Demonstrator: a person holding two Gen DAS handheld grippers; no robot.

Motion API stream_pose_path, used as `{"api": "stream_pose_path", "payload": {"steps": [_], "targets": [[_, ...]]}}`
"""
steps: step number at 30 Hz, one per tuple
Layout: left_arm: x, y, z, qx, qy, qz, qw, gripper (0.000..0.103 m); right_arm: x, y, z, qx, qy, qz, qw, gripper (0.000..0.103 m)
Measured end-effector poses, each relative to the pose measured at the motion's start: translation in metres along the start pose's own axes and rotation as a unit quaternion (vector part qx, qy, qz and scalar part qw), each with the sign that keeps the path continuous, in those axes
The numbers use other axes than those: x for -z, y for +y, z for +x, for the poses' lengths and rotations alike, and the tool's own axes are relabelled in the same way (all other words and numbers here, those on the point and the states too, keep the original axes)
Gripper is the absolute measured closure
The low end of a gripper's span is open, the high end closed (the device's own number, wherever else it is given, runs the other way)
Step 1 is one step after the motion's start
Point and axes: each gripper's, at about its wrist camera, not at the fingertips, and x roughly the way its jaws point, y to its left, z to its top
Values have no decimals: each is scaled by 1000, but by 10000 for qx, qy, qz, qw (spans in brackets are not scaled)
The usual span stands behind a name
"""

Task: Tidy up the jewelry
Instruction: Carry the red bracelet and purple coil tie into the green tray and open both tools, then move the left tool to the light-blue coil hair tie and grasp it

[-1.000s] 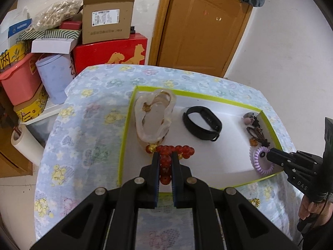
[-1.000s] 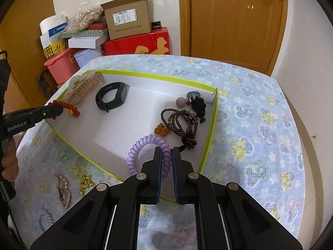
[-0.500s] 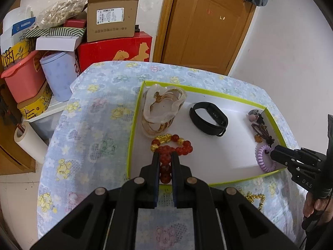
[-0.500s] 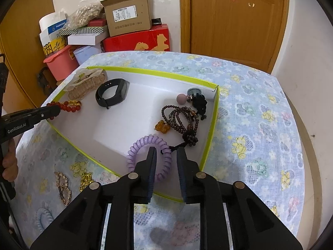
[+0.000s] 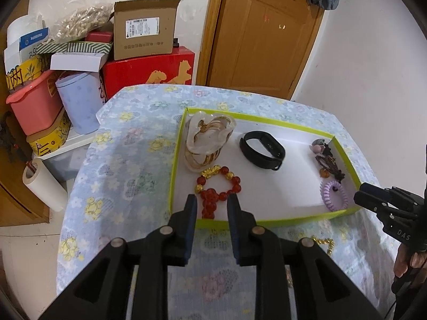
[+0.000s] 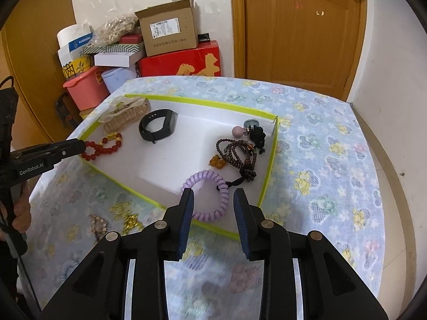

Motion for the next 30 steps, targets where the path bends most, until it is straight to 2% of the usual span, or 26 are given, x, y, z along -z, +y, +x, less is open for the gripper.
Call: {"api": "stream_pose_path", "payload": {"steps": [16, 30], "targets": [[56, -16, -71, 92, -152, 89, 9998, 79, 52, 25, -75, -213, -300, 155, 9992, 71], [99, -39, -108, 319, -149, 267, 9990, 79, 93, 48, -107, -421, -259, 124, 9987, 71]]}}
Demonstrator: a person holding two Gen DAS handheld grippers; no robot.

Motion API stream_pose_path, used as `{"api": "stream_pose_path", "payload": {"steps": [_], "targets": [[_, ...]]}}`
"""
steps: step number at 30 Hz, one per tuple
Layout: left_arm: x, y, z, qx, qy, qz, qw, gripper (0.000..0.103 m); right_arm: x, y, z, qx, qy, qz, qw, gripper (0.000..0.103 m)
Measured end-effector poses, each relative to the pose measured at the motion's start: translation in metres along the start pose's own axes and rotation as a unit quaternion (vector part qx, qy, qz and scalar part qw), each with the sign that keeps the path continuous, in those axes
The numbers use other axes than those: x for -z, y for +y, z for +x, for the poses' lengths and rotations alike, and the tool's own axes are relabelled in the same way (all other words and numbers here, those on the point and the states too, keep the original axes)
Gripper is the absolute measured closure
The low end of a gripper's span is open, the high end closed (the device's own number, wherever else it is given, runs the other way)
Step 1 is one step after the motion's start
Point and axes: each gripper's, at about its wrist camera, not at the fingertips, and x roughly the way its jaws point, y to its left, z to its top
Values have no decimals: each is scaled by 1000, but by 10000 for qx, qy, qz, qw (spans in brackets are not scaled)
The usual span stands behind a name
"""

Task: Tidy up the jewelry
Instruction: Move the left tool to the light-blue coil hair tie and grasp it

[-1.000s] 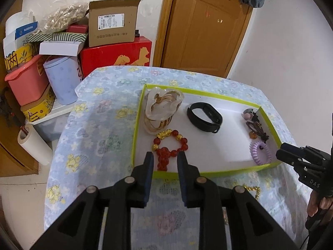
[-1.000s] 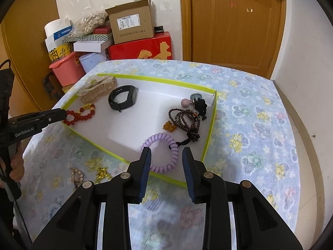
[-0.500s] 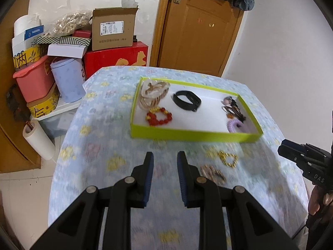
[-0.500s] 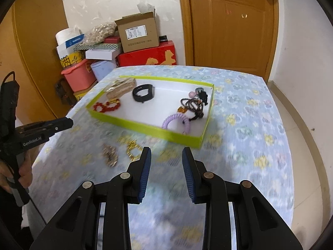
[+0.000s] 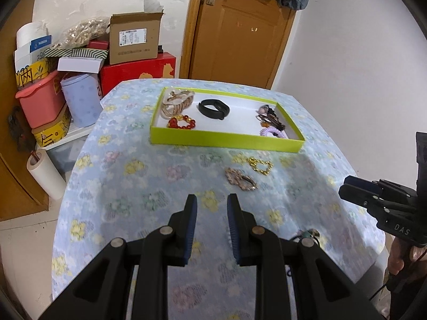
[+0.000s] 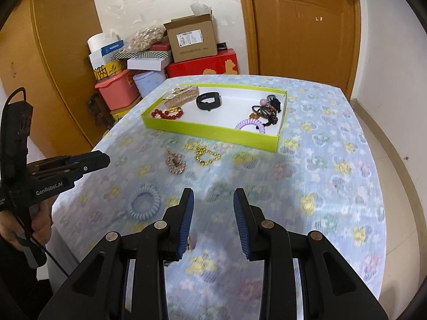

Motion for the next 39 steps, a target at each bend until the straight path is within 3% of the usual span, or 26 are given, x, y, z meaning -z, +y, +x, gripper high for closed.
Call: {"api": "stream_pose_path", "payload": {"steps": [15, 39], "targets": [[10, -5, 2, 111, 115, 15, 9999, 79, 7, 4, -2, -43, 48, 7, 10000, 71], [27, -20, 48, 242, 705, 264, 9969, 79, 3, 4, 21, -119, 242, -82, 9996, 71]]}}
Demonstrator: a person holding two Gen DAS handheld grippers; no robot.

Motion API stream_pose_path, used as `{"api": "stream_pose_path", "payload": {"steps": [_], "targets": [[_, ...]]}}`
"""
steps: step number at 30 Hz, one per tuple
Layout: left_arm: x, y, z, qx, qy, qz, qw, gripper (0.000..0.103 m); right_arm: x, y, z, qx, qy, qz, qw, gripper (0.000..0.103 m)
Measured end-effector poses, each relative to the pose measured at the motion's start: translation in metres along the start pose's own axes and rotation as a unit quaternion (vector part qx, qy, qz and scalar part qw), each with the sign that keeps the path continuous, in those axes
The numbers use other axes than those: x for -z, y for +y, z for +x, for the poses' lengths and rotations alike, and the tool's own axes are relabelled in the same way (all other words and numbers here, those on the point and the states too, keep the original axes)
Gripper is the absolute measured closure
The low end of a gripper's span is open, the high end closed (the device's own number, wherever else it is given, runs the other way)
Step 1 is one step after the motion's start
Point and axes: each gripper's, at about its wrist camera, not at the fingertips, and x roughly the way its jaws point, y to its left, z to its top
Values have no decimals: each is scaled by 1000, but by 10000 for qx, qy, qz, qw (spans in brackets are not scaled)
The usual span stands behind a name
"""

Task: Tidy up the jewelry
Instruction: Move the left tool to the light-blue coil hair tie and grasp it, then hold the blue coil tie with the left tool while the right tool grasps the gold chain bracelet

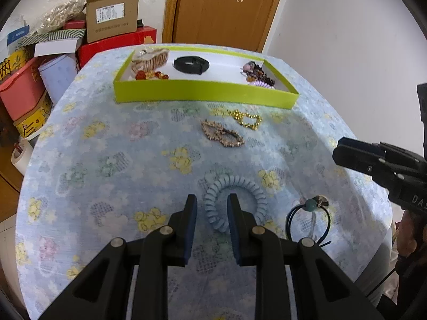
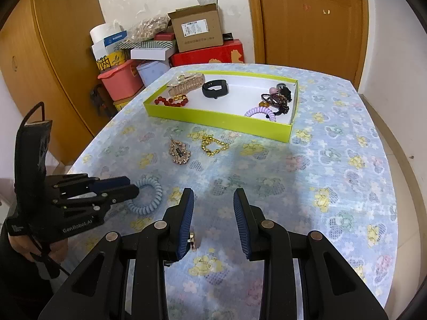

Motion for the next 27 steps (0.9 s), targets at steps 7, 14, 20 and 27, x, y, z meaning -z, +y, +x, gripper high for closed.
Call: {"api": "stream_pose_path", "payload": {"steps": [7, 14, 20, 27], "targets": [[2, -11, 3, -262, -150, 397, 9988, 79, -5, 0, 10, -5, 54, -36, 10000, 71], [2, -10, 4, -464, -260, 482, 9974, 93, -14, -3, 24, -6, 85, -87, 9999, 71], [-1, 3, 0, -490, -366, 226, 9979, 94, -25, -6, 41, -14, 122, -177, 9998, 71], [-6, 18, -11, -440, -554, 22, 9975, 94, -41, -7, 74, -60, 315, -432, 9986, 71]]}}
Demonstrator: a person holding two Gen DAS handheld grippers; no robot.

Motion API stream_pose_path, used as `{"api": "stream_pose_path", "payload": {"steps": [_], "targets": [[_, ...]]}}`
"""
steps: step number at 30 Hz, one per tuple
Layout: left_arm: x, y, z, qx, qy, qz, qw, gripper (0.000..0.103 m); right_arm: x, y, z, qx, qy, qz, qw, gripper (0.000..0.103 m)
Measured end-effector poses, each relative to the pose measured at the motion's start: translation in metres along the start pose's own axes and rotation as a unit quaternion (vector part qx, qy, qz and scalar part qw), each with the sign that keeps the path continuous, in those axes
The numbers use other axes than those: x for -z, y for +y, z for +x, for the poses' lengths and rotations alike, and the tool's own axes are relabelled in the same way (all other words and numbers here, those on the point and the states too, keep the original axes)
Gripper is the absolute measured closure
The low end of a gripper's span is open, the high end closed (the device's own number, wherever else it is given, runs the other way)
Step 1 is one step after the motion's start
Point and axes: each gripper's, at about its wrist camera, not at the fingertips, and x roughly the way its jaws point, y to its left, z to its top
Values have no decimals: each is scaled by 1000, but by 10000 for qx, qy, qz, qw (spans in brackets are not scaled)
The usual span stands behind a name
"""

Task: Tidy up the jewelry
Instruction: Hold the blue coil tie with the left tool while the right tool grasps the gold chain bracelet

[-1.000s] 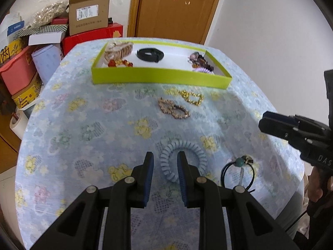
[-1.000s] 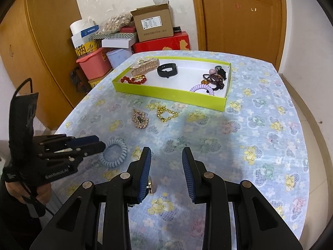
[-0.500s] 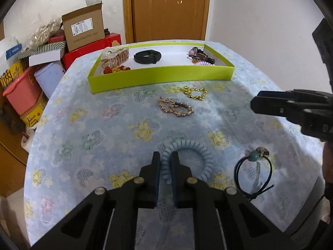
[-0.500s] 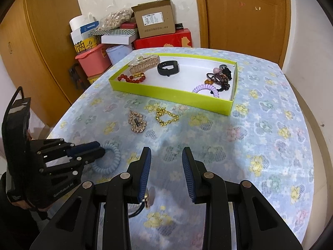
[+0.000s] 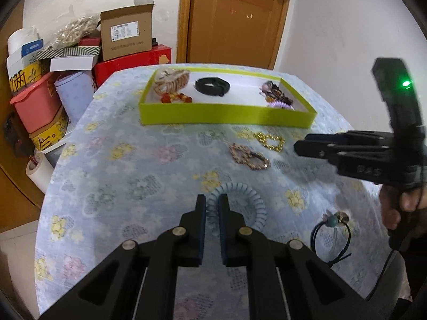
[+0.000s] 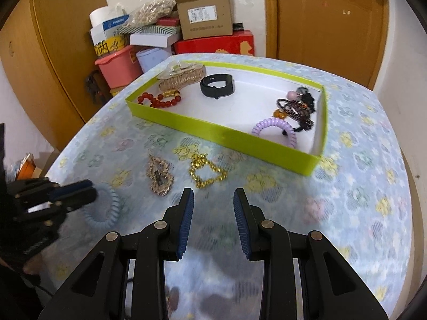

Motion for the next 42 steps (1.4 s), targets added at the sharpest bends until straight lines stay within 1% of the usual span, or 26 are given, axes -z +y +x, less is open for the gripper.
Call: {"api": "stream_pose_path", "payload": {"steps": [2, 3, 4, 5, 9, 15, 17, 18, 19, 24, 26, 29, 42], "targets": [[-2, 5, -1, 0, -28, -66, 10000, 94, -5, -1, 10, -7, 78, -73, 9999, 71], [-2, 7, -1, 5, -37, -98, 9999, 94, -6, -1, 14, 4, 117, -91, 9999, 67], [-3, 9, -1, 5, -44, -129, 9999, 94, -8, -2, 19, -11, 159, -111, 9998, 59], [-3, 11, -1, 6, -48, -151, 9999, 94, -10, -3, 22, -29, 182, -121, 9998, 56], [-5, 19, -1, 10, -60, -257, 9997, 94, -14, -1, 28, -62, 192, -185, 9996, 55], [-5, 26, 0, 22, -63, -383, 9992, 94, -17, 14, 34, 83, 194, -480, 9986, 55], [-4, 28, 0, 28, -62, -407, 9992, 94, -17, 22, 36, 195, 181, -680, 9973, 63], [-4, 29, 0, 28, -59, -418, 9991, 94, -17, 24, 36, 151, 169, -711, 9972, 75], [-4, 30, 0, 27, -56, -425, 9991, 94, -17, 25, 36, 156, 165, -728, 9971, 83], [-3, 32, -2, 43, -62, -478, 9988, 94, -18, 30, 38, 176, 168, -813, 9964, 96], [-3, 32, -2, 48, -62, -479, 9988, 94, -17, 31, 37, 209, 175, -849, 9960, 97], [-3, 32, -4, 55, -68, -475, 9988, 94, -17, 30, 35, 137, 178, -734, 9970, 99], [-8, 28, -15, 73, -140, -473, 9988, 94, -22, 17, -15, -28, -269, -390, 9989, 99]]}}
